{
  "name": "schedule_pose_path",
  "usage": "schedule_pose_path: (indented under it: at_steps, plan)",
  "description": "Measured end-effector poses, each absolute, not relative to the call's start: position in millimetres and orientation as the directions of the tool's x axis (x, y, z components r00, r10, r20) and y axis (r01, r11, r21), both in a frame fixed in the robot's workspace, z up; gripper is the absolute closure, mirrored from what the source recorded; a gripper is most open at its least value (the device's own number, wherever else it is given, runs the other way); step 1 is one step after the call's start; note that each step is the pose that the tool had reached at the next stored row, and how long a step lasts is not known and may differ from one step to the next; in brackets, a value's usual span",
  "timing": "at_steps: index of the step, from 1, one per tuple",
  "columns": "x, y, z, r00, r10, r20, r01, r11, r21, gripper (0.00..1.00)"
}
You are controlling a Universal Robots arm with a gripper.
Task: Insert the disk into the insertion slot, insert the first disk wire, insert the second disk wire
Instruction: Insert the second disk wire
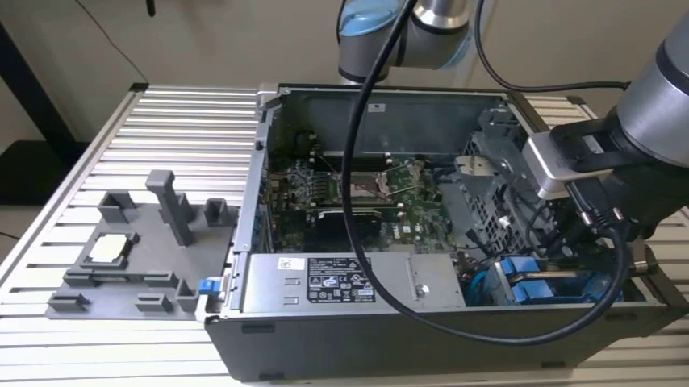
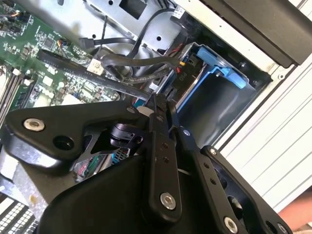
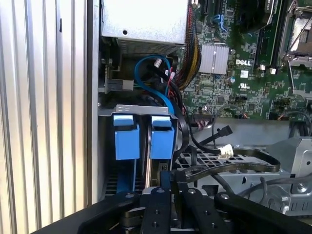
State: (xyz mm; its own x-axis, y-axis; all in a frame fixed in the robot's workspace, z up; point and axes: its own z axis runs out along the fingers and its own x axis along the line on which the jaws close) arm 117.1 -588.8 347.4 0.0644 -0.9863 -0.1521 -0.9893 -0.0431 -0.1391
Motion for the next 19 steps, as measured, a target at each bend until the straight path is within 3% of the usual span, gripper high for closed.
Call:
schedule_pose_path:
  at_steps: [4, 11, 19]
  plan:
    - [117.2, -588.6, 346.7, 0.065, -0.991, -0.113, -0.988, -0.047, -0.149, 0.84]
    - [117.1, -585.8, 345.1, 0.063, -0.992, -0.106, -0.983, -0.043, -0.18, 0.84]
    - [117.1, -583.5, 344.1, 0.043, -0.994, -0.104, -0.983, -0.024, -0.181, 0.84]
